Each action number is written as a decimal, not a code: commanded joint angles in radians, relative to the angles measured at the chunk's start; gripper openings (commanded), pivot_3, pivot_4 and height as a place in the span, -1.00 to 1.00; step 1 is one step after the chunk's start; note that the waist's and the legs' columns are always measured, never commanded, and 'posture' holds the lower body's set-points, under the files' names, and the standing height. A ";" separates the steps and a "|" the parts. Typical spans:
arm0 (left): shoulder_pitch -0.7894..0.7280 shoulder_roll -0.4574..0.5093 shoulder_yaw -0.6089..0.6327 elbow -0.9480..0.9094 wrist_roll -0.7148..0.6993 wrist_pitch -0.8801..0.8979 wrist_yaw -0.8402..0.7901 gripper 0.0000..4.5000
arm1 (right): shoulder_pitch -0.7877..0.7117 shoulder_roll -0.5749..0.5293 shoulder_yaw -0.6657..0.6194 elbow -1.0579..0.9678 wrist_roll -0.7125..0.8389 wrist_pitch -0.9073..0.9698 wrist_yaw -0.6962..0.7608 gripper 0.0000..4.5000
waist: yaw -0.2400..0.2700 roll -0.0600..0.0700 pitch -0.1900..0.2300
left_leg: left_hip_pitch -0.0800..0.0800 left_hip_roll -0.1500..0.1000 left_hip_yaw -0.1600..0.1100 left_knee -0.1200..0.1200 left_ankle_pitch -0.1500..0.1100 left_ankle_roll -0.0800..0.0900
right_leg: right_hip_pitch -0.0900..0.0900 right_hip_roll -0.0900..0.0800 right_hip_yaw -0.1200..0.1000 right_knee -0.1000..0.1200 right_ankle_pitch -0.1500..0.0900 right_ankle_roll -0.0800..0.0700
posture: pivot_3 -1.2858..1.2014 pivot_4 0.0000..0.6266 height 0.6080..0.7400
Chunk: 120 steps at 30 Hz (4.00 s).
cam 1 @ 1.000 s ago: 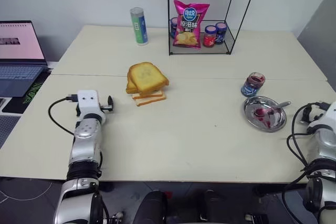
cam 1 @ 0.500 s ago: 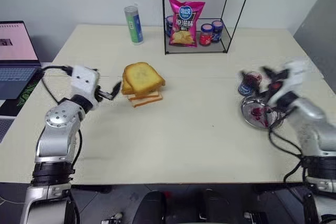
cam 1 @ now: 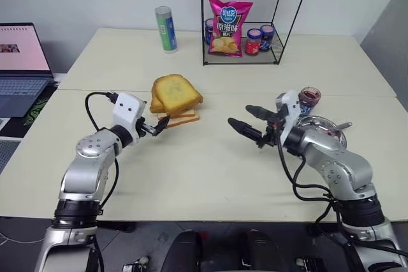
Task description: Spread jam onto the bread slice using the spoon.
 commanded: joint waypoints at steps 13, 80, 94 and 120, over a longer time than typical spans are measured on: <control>-0.112 -0.121 -0.010 0.134 0.015 -0.109 0.007 1.00 | -0.013 0.068 -0.028 -0.087 0.003 0.058 -0.058 0.99 | 0.002 0.000 0.000 | 0.000 0.000 0.000 0.002 0.000 0.000 | 0.000 0.001 0.000 0.001 0.001 -0.001 | 0.03 -0.52 1.00; 0.034 -0.372 0.392 -0.281 -0.633 0.498 0.261 0.04 | -0.021 -0.032 -0.165 -0.054 -0.005 0.060 0.019 1.00 | -0.003 0.000 0.000 | -0.003 0.003 0.000 0.015 0.000 0.001 | 0.000 0.004 0.003 0.002 0.007 -0.002 | 0.03 -0.52 1.00; -0.077 -0.396 0.376 -0.011 -0.706 0.486 0.276 0.98 | -0.051 -0.039 -0.140 -0.024 -0.009 0.056 0.051 1.00 | 0.002 0.000 0.000 | -0.003 0.002 0.001 0.016 0.000 0.001 | 0.001 0.010 0.004 0.002 0.009 -0.004 | 0.03 -0.52 1.00; -0.233 -0.364 0.363 0.238 -0.661 0.417 0.187 0.13 | 0.010 -0.075 -0.133 -0.117 0.048 0.143 0.077 1.00 | 0.003 -0.001 0.000 | -0.003 0.003 0.001 0.016 0.000 0.001 | 0.001 0.010 0.004 0.002 0.009 -0.004 | 0.03 -0.52 1.00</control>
